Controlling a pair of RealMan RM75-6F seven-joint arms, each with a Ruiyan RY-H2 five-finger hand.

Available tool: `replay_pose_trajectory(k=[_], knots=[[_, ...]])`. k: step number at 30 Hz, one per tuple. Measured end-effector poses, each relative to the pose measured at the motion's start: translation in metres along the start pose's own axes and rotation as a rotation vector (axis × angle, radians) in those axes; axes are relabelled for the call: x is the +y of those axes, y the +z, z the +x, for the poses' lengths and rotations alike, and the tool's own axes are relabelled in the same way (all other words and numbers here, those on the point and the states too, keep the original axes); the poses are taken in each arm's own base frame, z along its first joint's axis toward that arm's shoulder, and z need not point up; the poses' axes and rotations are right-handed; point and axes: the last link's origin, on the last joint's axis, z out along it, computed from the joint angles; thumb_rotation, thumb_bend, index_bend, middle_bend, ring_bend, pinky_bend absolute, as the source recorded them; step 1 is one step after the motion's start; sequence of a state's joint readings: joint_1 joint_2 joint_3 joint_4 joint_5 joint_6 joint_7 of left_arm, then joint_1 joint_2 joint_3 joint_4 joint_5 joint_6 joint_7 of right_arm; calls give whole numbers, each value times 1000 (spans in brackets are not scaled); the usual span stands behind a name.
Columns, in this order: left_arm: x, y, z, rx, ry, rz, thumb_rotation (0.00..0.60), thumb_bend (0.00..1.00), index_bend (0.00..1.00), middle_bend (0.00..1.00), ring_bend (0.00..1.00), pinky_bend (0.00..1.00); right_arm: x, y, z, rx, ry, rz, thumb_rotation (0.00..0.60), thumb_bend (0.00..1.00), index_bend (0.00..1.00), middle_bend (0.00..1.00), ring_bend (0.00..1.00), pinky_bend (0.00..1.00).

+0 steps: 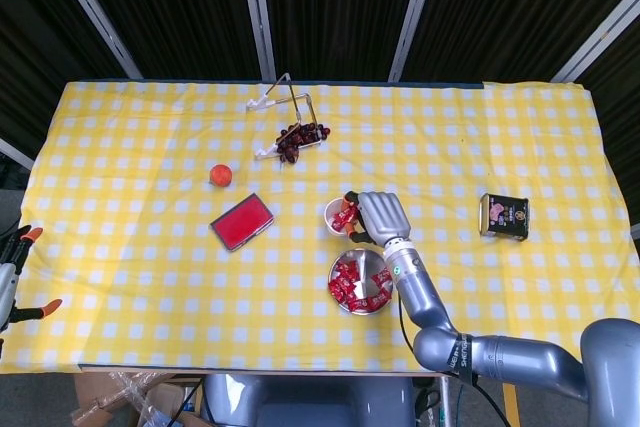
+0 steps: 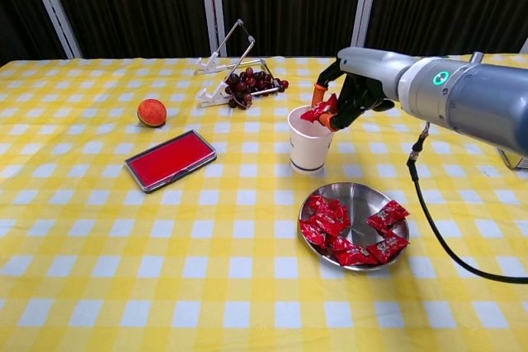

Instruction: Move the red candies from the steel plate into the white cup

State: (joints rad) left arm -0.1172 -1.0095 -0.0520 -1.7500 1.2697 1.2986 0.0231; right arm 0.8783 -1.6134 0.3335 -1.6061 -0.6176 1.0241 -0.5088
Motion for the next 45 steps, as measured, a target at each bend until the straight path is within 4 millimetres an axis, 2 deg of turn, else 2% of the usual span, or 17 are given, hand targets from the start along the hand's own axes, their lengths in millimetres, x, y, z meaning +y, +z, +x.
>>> replay_pose_trajectory(k=[5, 11, 25, 30, 34, 39, 45], knots=[[0, 0, 0, -2, -1, -2, 600, 24, 0, 0, 0, 0, 3, 2, -5, -13, -3, -7, 600, 519, 411, 858, 992, 955], [0, 0, 0, -1, -1, -4, 600, 24, 0, 0, 0, 0, 0, 1, -6, -12, -5, 4, 600, 501, 309, 858, 992, 955], [0, -1, 1, 4, -1, -7, 600, 24, 0, 0, 0, 0, -8, -13, 1, 9, -1, 33, 600, 493, 271, 858, 992, 955], [0, -1, 1, 7, 0, -11, 600, 24, 0, 0, 0, 0, -11, -30, 3, 0, 6, 45, 600, 469, 247, 858, 991, 955], [0, -2, 1, 13, 1, -13, 600, 24, 0, 0, 0, 0, -11, -52, -2, -43, -6, 47, 600, 452, 247, 858, 991, 955], [0, -3, 2, 20, 7, -11, 600, 24, 0, 0, 0, 0, -1, -82, -19, -123, -37, 18, 600, 428, 240, 858, 991, 955], [-2, -3, 2, 29, 20, 3, 600, 26, 0, 0, 0, 0, 3, -94, -37, -171, -30, -13, 600, 408, 227, 858, 991, 955]])
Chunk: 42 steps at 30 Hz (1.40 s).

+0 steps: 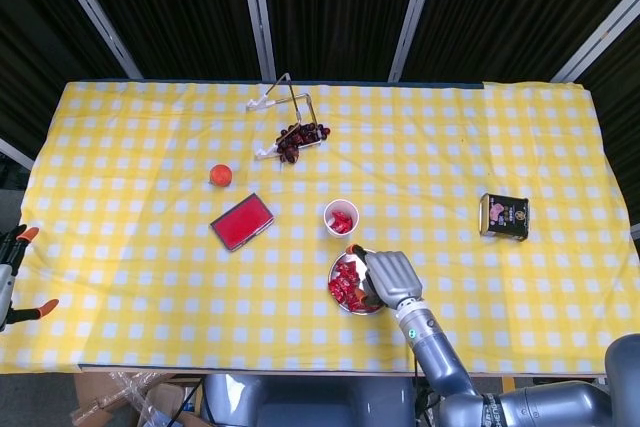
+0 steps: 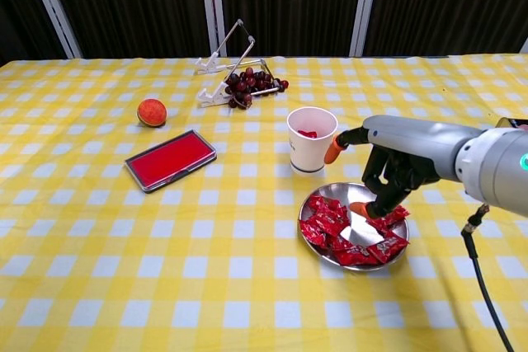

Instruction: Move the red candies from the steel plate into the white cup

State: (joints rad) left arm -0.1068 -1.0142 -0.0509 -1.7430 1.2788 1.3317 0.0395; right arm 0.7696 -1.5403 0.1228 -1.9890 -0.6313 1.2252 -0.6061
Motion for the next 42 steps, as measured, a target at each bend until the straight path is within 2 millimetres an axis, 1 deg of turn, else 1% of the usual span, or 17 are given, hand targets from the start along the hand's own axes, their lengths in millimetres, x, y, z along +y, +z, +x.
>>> replay_pose_trajectory(k=[14, 16, 21, 28, 31, 33, 37, 39, 42], knots=[[-2, 2, 0, 5, 9, 32, 600, 28, 0, 0, 0, 0, 3, 10, -32, -54, 52, -5, 600, 407, 227, 858, 991, 955], [-2, 2, 0, 5, 10, 33, 600, 29, 0, 0, 0, 0, 3, 12, -35, -60, 57, -2, 600, 407, 226, 858, 991, 955], [-2, 2, 0, 3, 10, 37, 600, 29, 0, 0, 0, 0, 4, 16, -39, -67, 69, 0, 600, 407, 178, 858, 991, 955], [-2, 2, 0, 3, 10, 40, 600, 29, 0, 0, 0, 0, 7, 24, -42, -68, 96, -4, 600, 407, 182, 858, 991, 955], [-2, 3, 0, 2, 10, 40, 600, 29, 0, 0, 0, 0, 8, 26, -44, -75, 99, -5, 600, 407, 255, 858, 991, 955], [-2, 3, 0, 3, 10, 41, 600, 29, 0, 0, 0, 0, 9, 28, -46, -78, 103, -8, 600, 407, 341, 858, 991, 955], [-2, 3, 0, 3, 10, 41, 600, 29, 0, 0, 0, 0, 13, 31, -48, -84, 115, -17, 600, 411, 453, 858, 991, 955], [-2, 3, 0, 3, 11, 41, 600, 29, 0, 0, 0, 0, 15, 32, -49, -83, 119, -21, 600, 447, 516, 858, 991, 955], [-2, 2, 0, 3, 11, 40, 600, 29, 0, 0, 0, 0, 17, 34, -50, -82, 129, -24, 600, 511, 573, 858, 991, 955]])
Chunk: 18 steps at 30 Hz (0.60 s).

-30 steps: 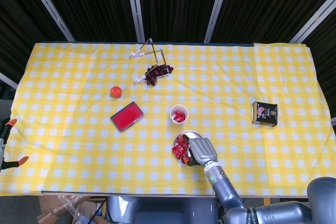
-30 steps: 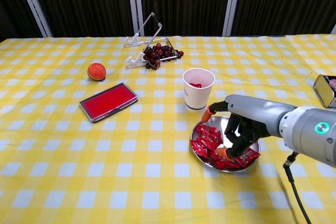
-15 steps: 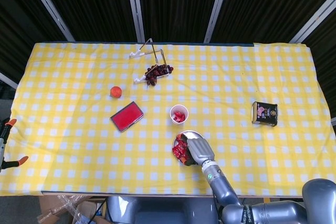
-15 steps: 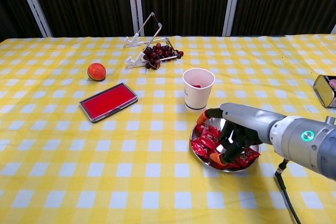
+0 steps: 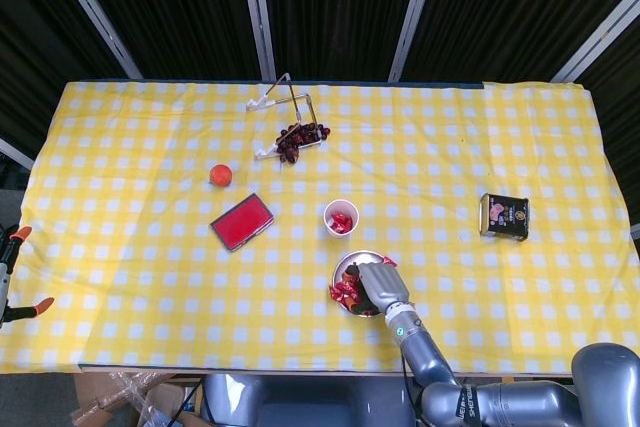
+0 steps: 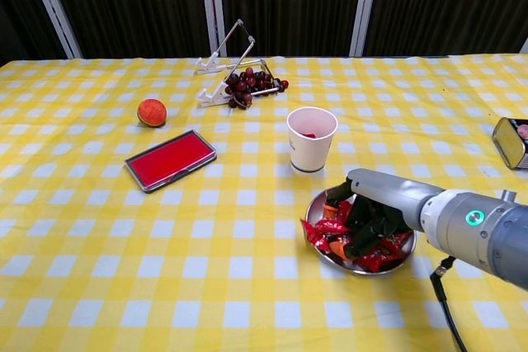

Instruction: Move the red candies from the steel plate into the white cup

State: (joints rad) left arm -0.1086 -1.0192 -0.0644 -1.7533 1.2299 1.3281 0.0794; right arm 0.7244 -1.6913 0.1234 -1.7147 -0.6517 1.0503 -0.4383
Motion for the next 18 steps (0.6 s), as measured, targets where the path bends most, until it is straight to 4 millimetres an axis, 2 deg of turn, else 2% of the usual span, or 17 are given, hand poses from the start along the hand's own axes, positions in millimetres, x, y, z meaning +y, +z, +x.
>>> replay_pose_trajectory(k=[10, 18], knots=[[0, 0, 0, 0, -1, -3, 600, 29, 0, 0, 0, 0, -2, 0, 10, 42, 18, 29, 600, 551, 597, 858, 991, 955], [0, -1, 0, -1, -7, -6, 600, 29, 0, 0, 0, 0, -8, -7, 32, 98, 18, 50, 600, 553, 597, 858, 991, 955]])
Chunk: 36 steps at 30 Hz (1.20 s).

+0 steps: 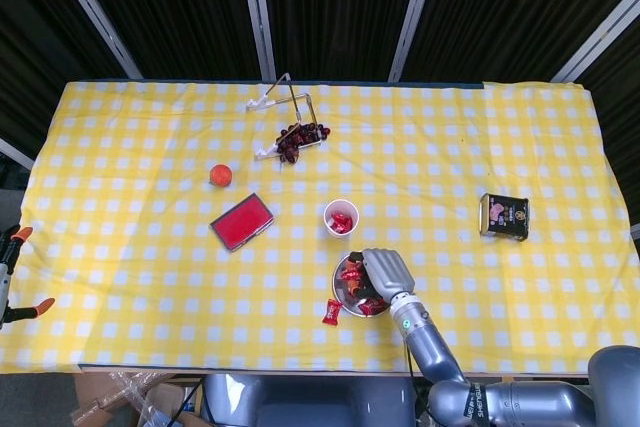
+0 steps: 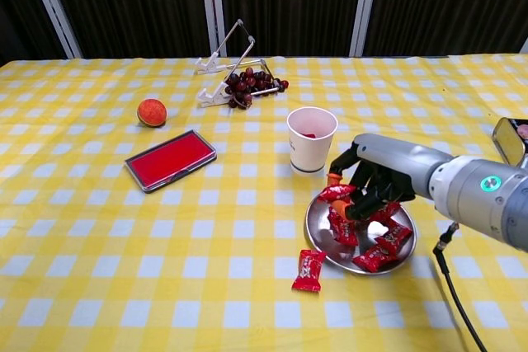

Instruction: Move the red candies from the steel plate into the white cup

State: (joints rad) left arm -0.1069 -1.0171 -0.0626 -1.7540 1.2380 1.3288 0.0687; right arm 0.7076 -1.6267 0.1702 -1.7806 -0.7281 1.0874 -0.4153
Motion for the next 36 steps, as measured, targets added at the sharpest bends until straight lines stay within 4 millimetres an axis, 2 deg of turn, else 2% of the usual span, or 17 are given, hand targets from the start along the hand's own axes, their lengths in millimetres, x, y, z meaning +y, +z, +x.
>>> replay_pose_trajectory(k=[6, 14, 23, 31, 36], knots=[[0, 0, 0, -1, -1, -1, 600, 29, 0, 0, 0, 0, -12, -3, 31, 66, -13, 26, 600, 553, 596, 858, 991, 955], [0, 0, 0, -3, -4, 3, 600, 29, 0, 0, 0, 0, -24, 12, 59, 128, -26, 28, 600, 554, 597, 858, 991, 955], [0, 1, -1, -9, -7, 9, 600, 29, 0, 0, 0, 0, -20, 35, 65, 122, -42, -11, 600, 553, 588, 858, 991, 955], [-1, 2, -1, -18, -13, 14, 600, 29, 0, 0, 0, 0, -17, 53, 63, 114, -59, -27, 600, 557, 337, 858, 991, 955], [0, 2, 0, -21, -16, 13, 600, 29, 0, 0, 0, 0, -16, 56, 61, 111, -66, -27, 600, 561, 310, 858, 991, 955]])
